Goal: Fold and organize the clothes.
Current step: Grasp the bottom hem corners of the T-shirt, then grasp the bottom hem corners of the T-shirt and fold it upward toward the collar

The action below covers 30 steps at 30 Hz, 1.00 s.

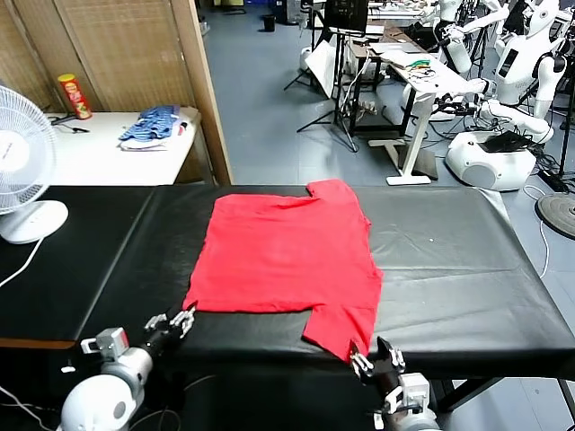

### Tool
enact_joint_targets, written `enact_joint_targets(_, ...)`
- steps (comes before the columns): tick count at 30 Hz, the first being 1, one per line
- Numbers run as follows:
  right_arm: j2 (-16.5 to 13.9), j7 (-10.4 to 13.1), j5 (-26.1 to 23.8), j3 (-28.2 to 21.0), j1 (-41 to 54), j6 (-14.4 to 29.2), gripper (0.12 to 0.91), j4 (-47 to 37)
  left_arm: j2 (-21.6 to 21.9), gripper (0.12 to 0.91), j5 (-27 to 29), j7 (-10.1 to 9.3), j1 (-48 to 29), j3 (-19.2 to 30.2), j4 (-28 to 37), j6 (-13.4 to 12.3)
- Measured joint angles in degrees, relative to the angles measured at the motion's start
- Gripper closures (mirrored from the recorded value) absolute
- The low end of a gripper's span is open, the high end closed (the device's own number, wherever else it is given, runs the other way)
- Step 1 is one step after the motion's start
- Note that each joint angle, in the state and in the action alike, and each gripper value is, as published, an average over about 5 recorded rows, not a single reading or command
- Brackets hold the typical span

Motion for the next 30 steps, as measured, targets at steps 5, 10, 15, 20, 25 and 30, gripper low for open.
enact_joint_targets(5, -0.3, 1.3, 0.0, 1.0, -2.1, -0.6, 0.904, 3.4, -0.3, 0.904, 1.0, 0.16, 1.3, 0.1, -1.6, -0.1)
enact_joint_targets(10, -1.0, 1.7, 0.6, 2.8, -5.4, -0.4, 0.904, 7.0, -0.1, 0.904, 1.4, -0.12, 3.4, -0.7, -4.6, -0.2)
enact_joint_targets(15, -2.2, 1.0, 3.7, 5.0, -7.1, 0.5, 0.904, 8.5, 0.8, 0.904, 0.6, -0.33, 7.6, -2.4, -8.8, -1.3)
enact_joint_targets(20, -3.6, -1.5, 6.4, 6.4, -4.8, 3.6, 0.904, 7.3, 0.6, 0.904, -0.2, -1.08, 12.7, -3.8, -13.0, -2.5)
enact_joint_targets(25, -5.2, -3.2, 8.0, 6.4, 1.0, 6.5, 0.904, 2.9, -0.6, 0.904, -1.3, -1.94, 13.3, -3.8, -14.6, -5.2)
enact_joint_targets(30, -6.8, -3.8, 9.1, 5.3, 9.6, 8.2, 0.904, -3.6, -1.9, 0.904, -1.1, -2.51, 8.8, -2.6, -13.5, -6.7)
